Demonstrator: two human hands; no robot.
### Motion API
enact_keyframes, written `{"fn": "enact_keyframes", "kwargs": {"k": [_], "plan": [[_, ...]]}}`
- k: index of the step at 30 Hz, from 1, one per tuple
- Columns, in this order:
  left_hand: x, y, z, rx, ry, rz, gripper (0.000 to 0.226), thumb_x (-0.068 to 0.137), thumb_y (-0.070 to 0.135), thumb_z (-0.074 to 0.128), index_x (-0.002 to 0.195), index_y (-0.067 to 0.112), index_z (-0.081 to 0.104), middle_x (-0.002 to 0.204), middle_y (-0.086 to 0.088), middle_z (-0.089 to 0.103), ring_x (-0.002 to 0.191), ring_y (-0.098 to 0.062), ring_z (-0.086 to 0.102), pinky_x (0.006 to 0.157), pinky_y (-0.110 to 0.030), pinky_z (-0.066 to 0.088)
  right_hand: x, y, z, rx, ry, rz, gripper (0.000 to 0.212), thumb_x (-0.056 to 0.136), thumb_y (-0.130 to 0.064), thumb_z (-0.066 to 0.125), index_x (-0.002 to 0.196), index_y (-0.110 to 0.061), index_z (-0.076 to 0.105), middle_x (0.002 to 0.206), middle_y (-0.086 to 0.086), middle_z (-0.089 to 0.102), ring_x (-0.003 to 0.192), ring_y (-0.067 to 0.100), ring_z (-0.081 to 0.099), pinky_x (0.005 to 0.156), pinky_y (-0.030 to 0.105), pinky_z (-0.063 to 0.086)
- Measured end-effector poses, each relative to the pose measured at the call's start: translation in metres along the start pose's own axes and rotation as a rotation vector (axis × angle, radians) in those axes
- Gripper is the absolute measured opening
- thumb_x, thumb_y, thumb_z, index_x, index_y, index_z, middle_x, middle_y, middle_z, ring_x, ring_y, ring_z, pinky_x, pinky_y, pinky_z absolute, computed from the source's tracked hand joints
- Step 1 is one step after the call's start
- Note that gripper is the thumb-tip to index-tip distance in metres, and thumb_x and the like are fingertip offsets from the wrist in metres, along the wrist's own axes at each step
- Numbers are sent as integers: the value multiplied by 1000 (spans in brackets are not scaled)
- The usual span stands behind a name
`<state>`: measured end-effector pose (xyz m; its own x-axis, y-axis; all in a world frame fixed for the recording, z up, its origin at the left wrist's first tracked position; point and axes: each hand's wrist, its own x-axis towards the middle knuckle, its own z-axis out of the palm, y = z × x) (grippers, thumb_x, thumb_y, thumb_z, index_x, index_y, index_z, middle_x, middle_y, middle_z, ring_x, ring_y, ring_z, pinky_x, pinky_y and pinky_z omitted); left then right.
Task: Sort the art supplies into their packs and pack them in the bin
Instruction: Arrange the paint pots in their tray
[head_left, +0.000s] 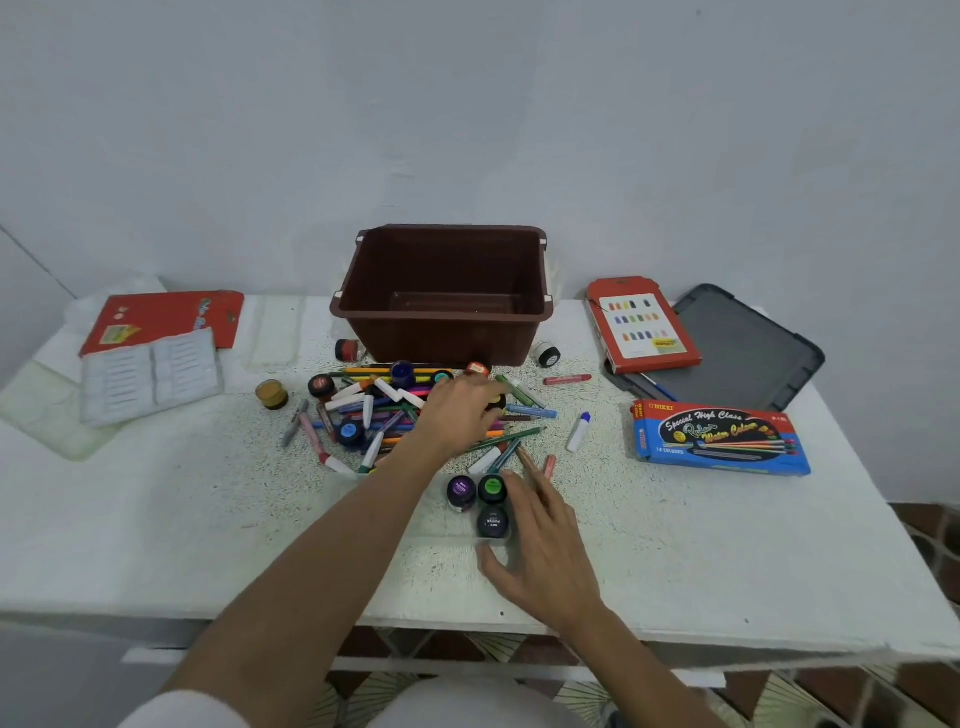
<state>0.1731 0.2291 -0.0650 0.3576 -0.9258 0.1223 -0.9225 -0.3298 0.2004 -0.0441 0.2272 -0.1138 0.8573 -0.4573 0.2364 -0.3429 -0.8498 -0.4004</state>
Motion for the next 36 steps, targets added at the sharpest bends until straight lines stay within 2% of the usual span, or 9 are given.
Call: {"fn": "enact_keyframes", "kwargs": {"k": [3,5,13,16,20,25,29,36], "plan": [[-15,-4,-7,-150,94,-21,38,92,32,62,128,21,62,123,-3,65,103,-21,64,87,-38,51,1,1,-1,6,3,-5,73,84,-53,56,144,-16,37,159,1,25,150,18,9,109,39,36],[-32,-6,-14,-245,145,-64,39,91,33,64,128,19,62,120,-1,66,103,-18,62,88,-38,52,1,1,-1,16,-5,0,74,85,-54,56,145,-15,36,161,2,21,151,18,7,110,41,37],[-116,-6,-30,-553,274,-286,33,83,24,76,115,22,65,108,11,65,95,1,61,84,-10,48,1,4,1,22,-22,2,77,87,-54,56,148,-14,33,162,1,15,151,18,5,112,43,35],[-140,0,-30,-564,270,-337,30,81,25,79,108,23,65,103,15,64,92,4,59,78,-4,41,1,3,2,17,-28,3,77,87,-54,56,148,-14,32,162,1,18,151,17,5,112,44,35],[-156,7,-21,-547,154,-378,24,78,25,79,92,25,60,98,14,64,90,2,59,75,-8,42,0,4,3,17,-38,11,77,88,-56,53,149,-15,31,159,0,25,151,16,4,112,45,33],[-154,17,-6,-509,-17,-374,26,77,31,80,89,28,57,94,13,62,87,1,58,70,-13,39,0,5,4,24,-48,13,77,88,-56,52,149,-16,29,158,0,29,151,16,3,114,44,31],[-155,21,2,-552,-12,-380,27,75,33,81,90,28,59,96,13,63,87,2,60,73,-10,41,0,5,5,32,-35,-4,75,88,-56,53,148,-15,32,156,-1,31,151,18,5,114,45,32],[-159,24,2,-609,37,-397,29,76,24,82,97,24,62,99,15,65,89,2,61,78,-11,45,-1,5,3,39,-19,-21,73,88,-53,53,147,-14,33,155,-1,33,151,18,4,116,43,28]]}}
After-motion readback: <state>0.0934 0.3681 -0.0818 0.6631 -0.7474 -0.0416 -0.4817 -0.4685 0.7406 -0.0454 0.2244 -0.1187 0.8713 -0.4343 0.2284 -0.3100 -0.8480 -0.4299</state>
